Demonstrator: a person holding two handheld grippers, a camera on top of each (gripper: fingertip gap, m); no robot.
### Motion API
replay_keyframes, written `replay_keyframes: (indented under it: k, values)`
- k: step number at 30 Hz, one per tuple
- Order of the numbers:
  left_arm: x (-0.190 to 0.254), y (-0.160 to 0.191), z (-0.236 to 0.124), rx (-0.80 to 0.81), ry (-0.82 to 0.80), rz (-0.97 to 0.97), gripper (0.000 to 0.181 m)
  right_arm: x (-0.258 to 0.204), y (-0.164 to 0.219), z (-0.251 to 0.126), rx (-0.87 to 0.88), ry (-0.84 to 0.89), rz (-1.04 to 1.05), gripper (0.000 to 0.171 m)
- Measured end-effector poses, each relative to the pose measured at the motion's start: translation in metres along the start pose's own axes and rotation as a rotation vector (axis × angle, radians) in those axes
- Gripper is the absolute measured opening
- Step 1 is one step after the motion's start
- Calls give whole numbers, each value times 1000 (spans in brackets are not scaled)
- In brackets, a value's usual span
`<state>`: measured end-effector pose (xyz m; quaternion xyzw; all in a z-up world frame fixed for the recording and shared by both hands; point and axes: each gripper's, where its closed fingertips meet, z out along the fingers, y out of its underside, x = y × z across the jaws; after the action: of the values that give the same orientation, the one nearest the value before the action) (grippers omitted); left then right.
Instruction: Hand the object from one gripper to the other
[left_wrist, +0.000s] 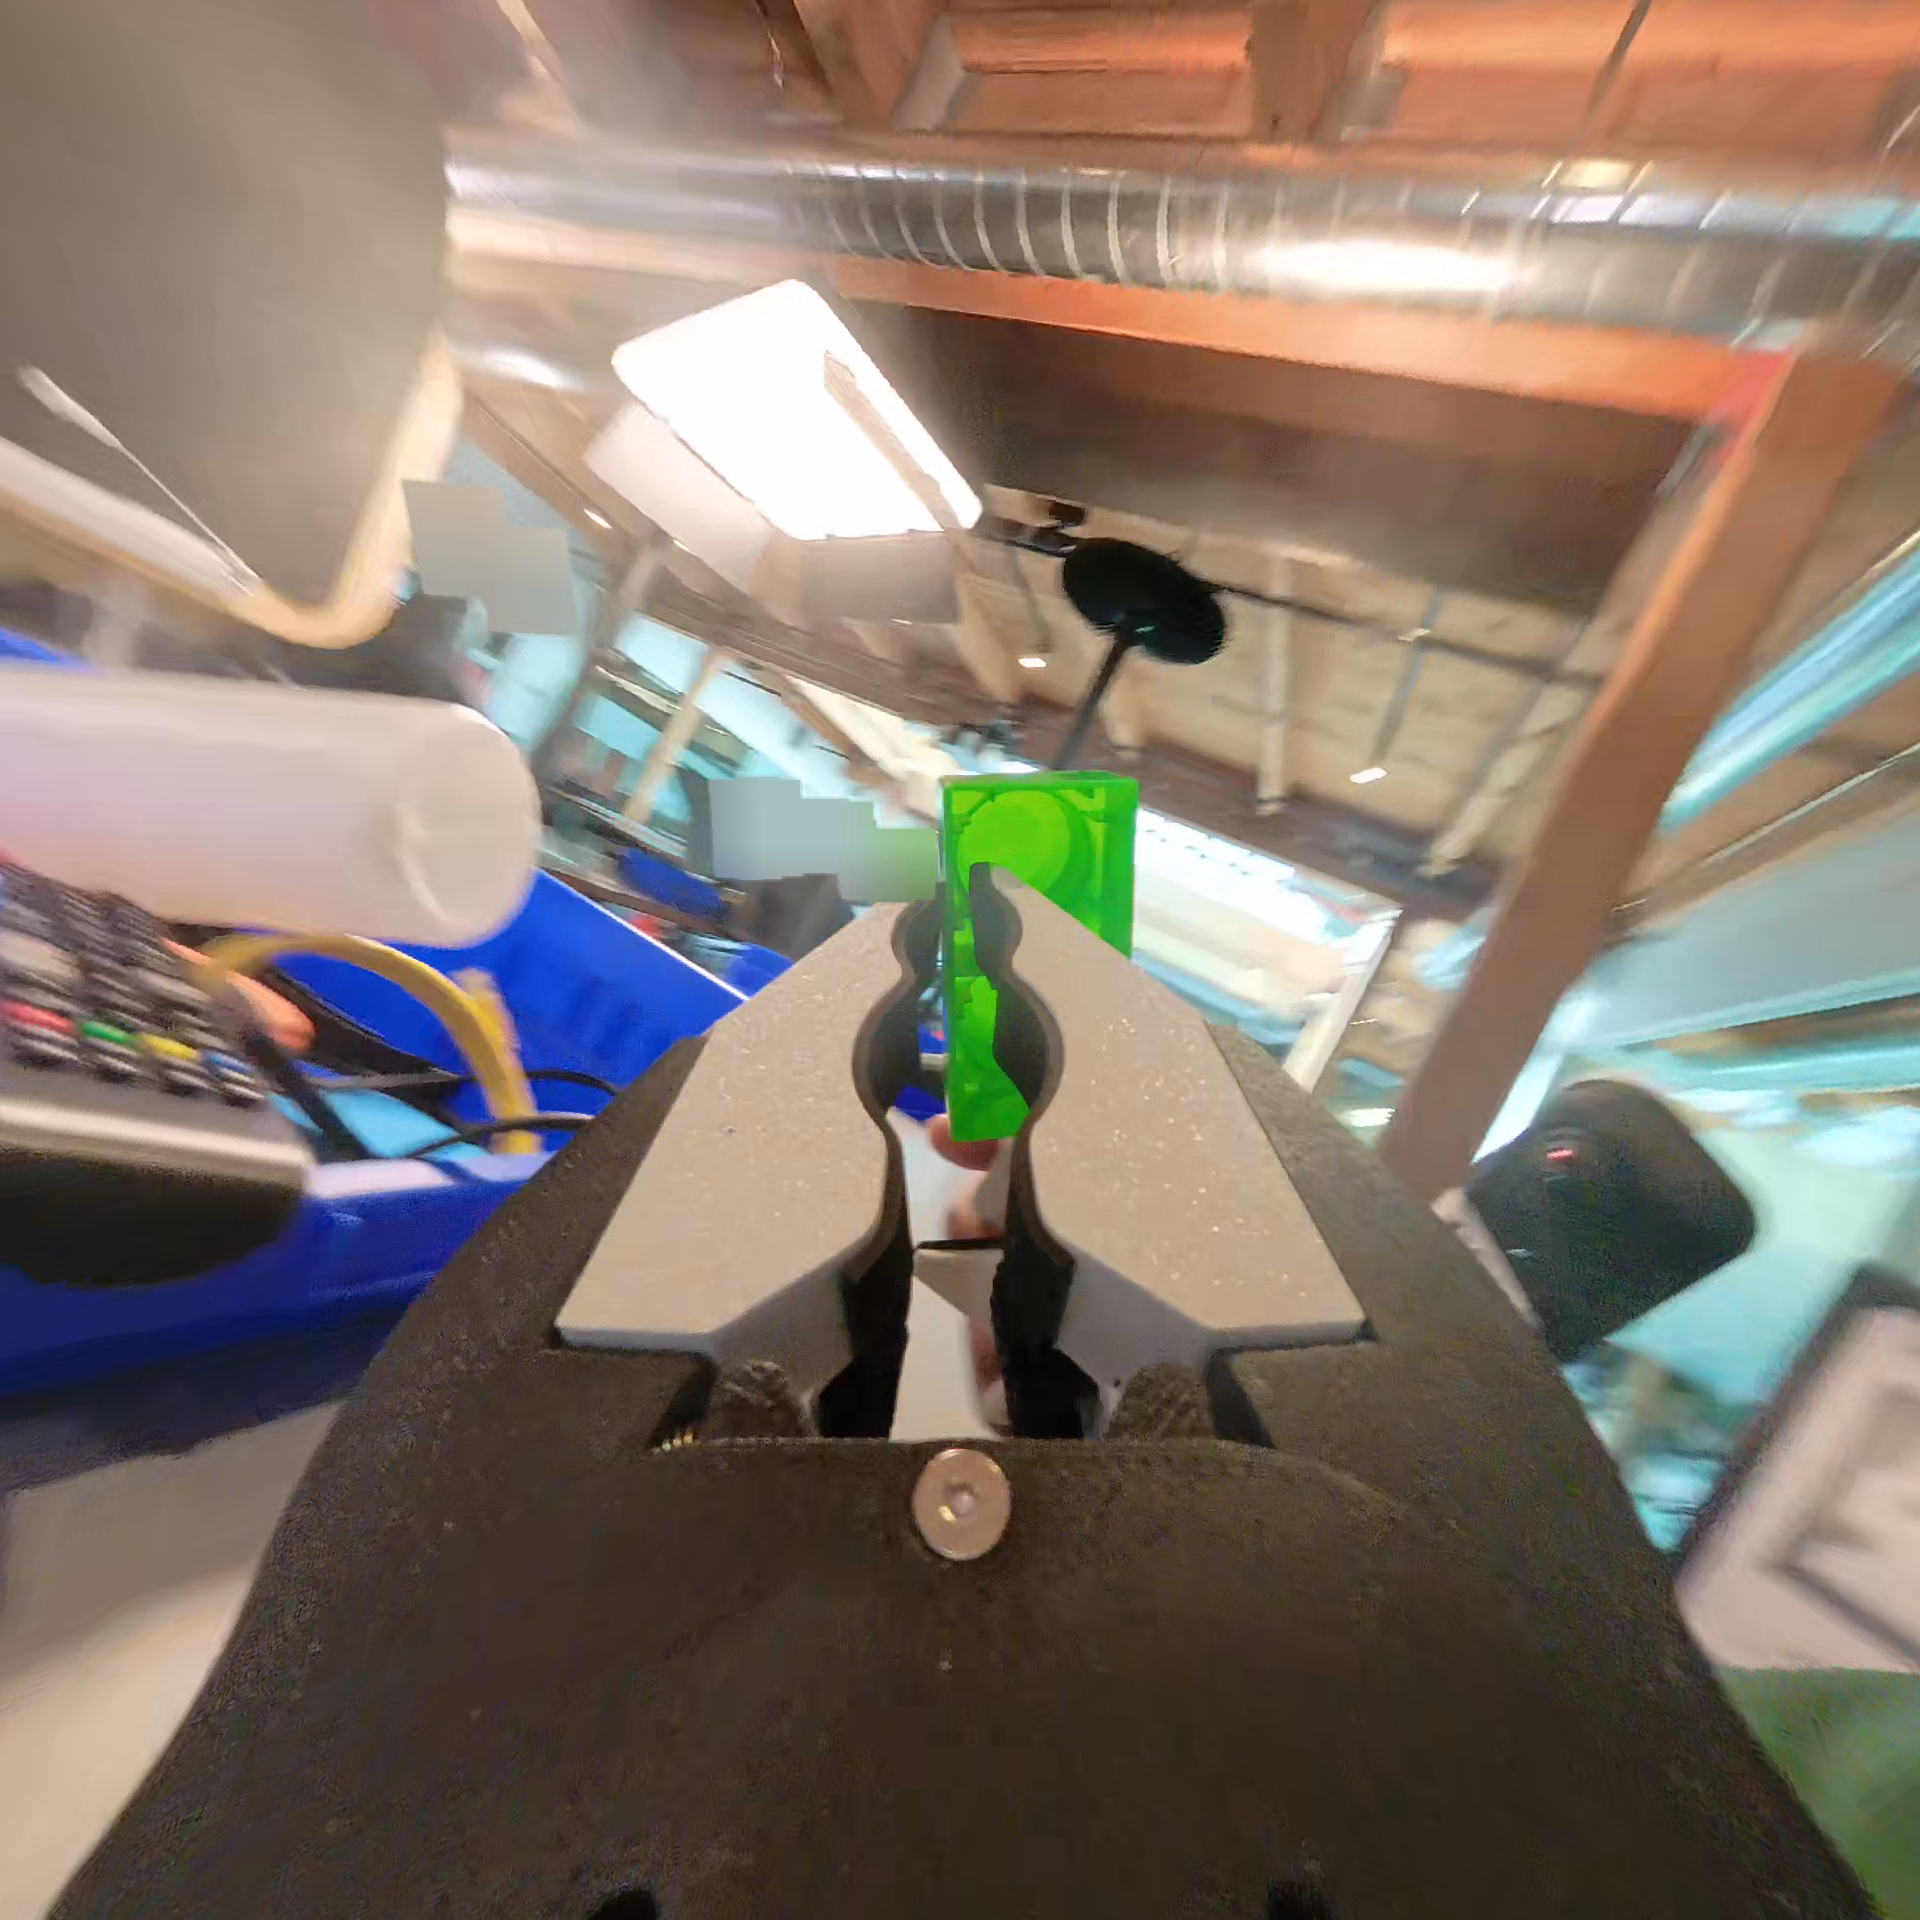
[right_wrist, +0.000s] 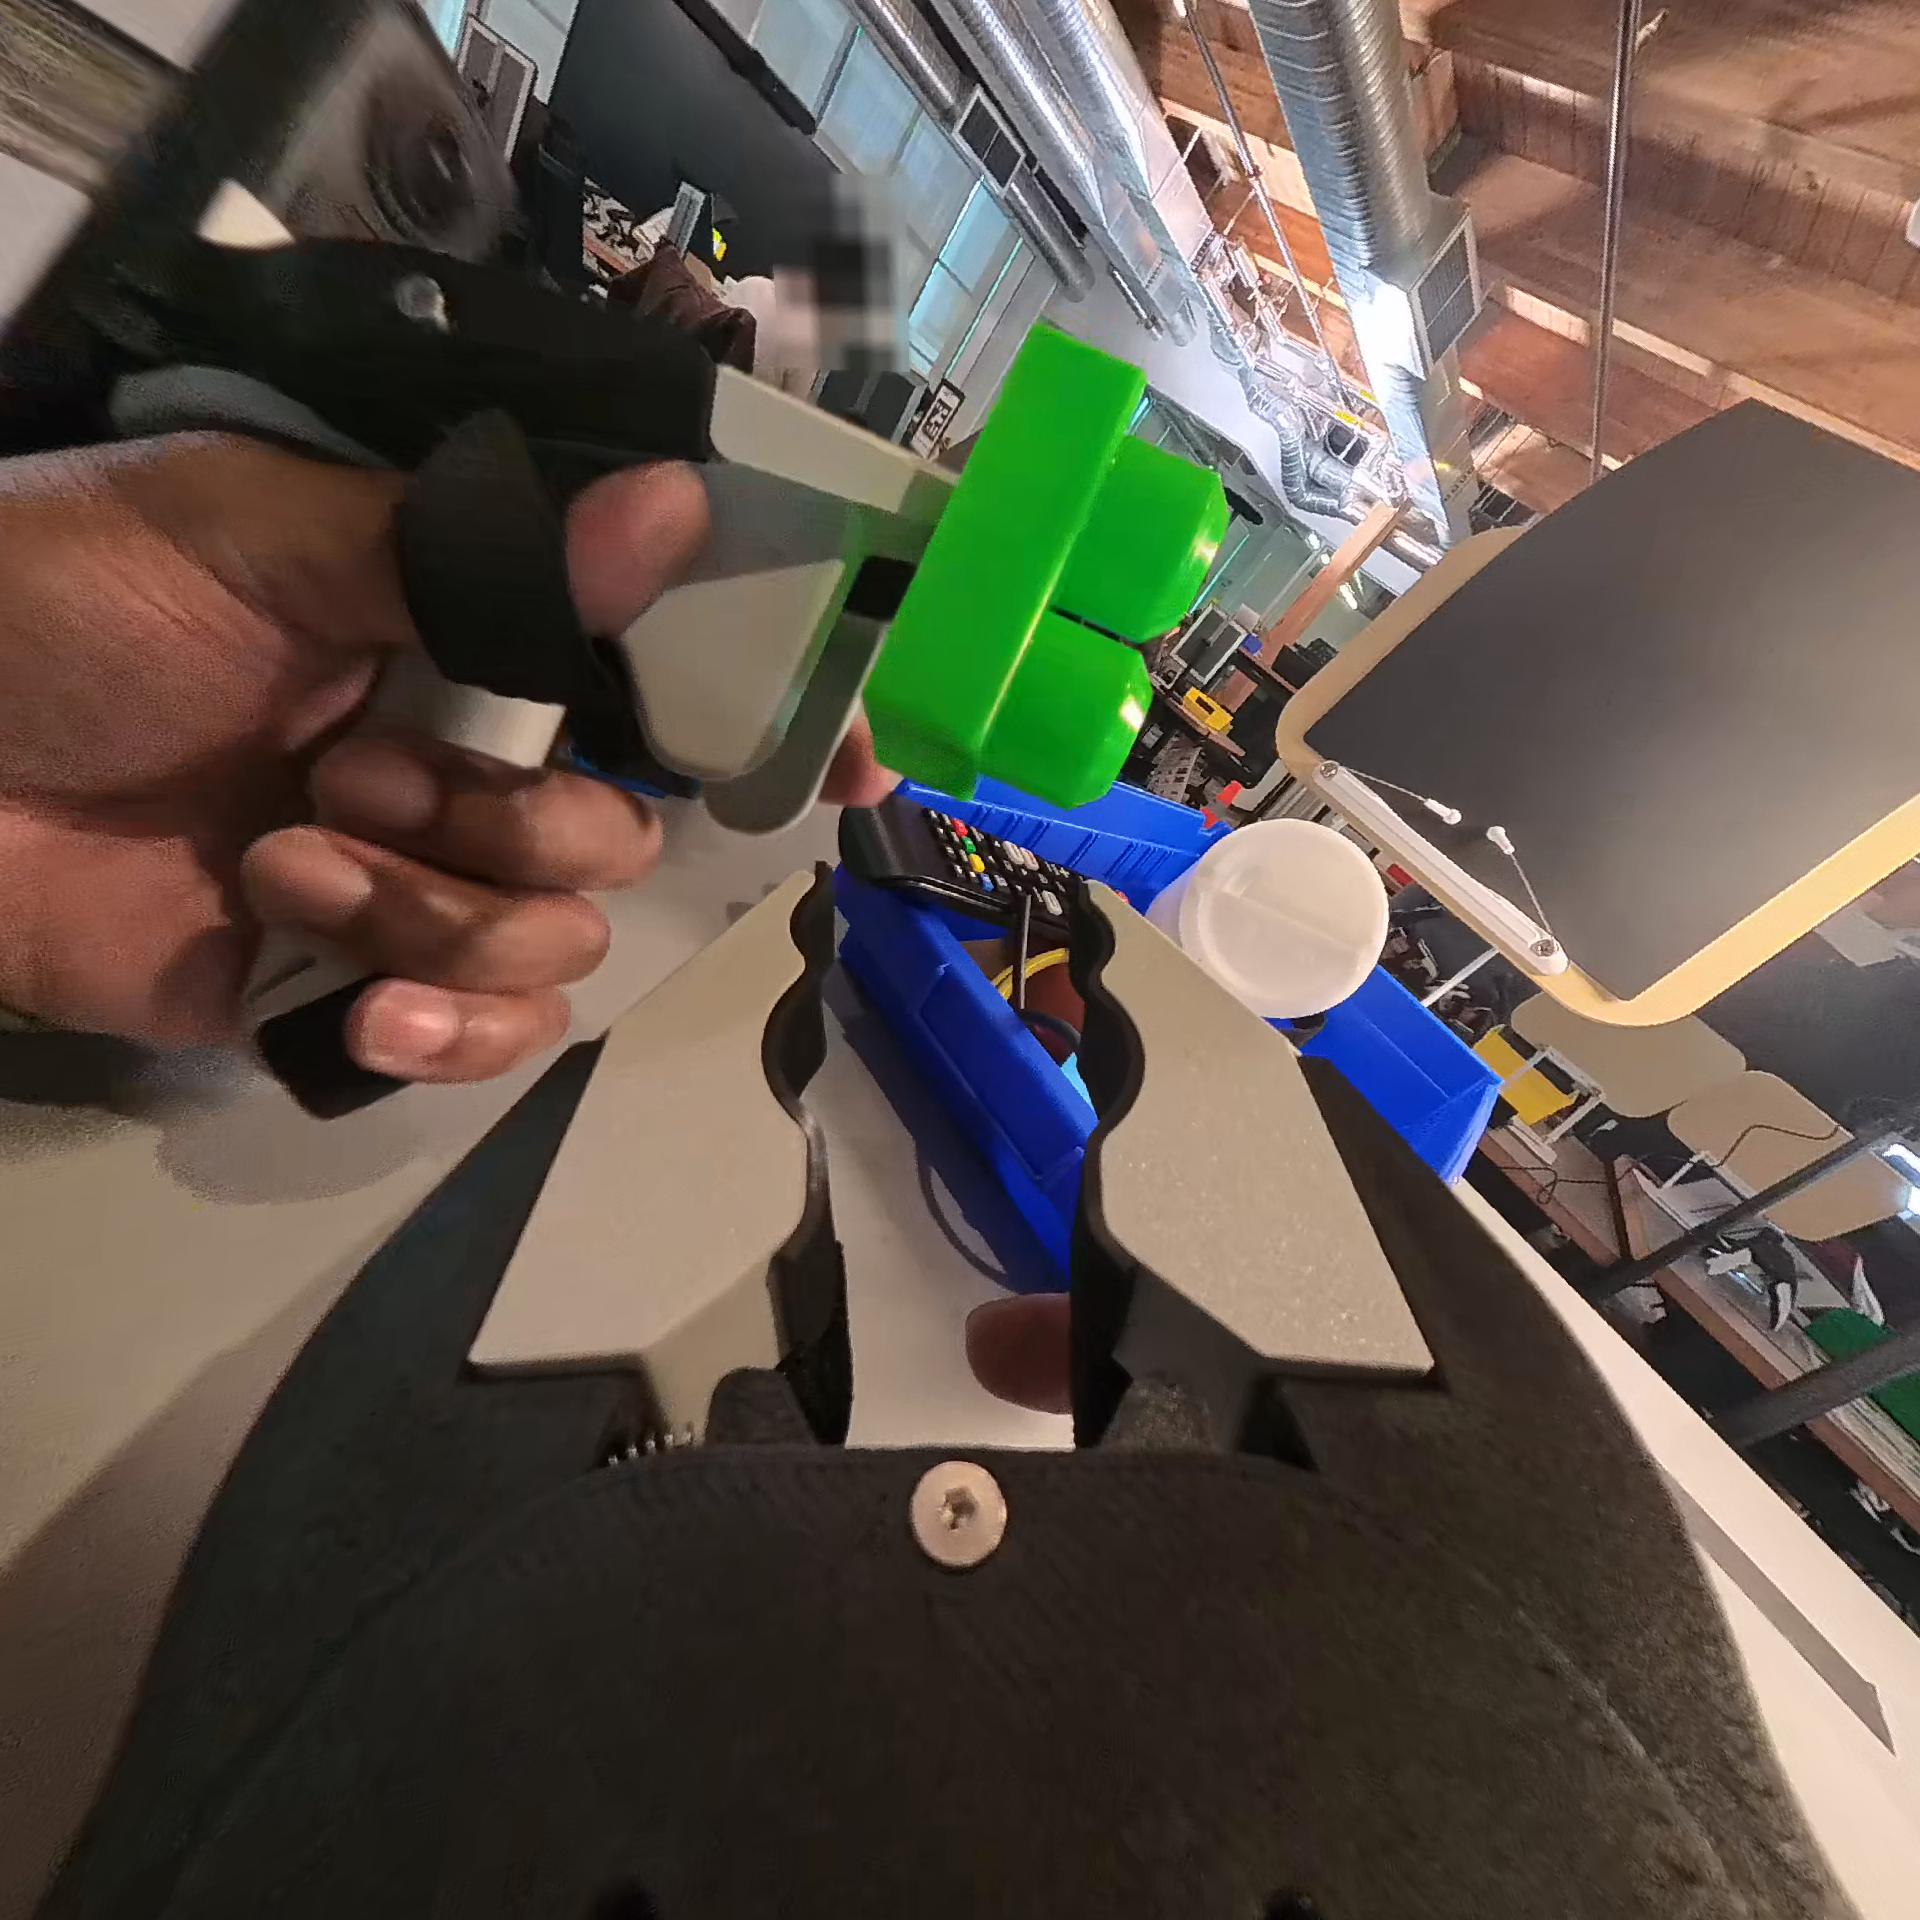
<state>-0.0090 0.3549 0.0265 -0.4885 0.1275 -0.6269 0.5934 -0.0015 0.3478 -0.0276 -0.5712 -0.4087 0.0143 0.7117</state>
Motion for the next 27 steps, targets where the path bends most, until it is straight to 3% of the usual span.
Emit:
replay_keyframes:
  k: [5, 8, 17, 27]
  values:
    - [-2, 0, 0, 35, 175, -456, 5, 1, -1, 0, 7, 6, 0, 46]
    - [-11, -3, -2, 72, 191, -592, 4, 1, -3, -1, 17, 10, -6, 46]
    - [-7, 5, 1, 18, 202, -586, 6, 8, -20, -8, 106, 50, -7, 47]
    - [-6, 16, 4, -44, 177, -554, 5, 7, -30, -11, 148, 111, -145, 51]
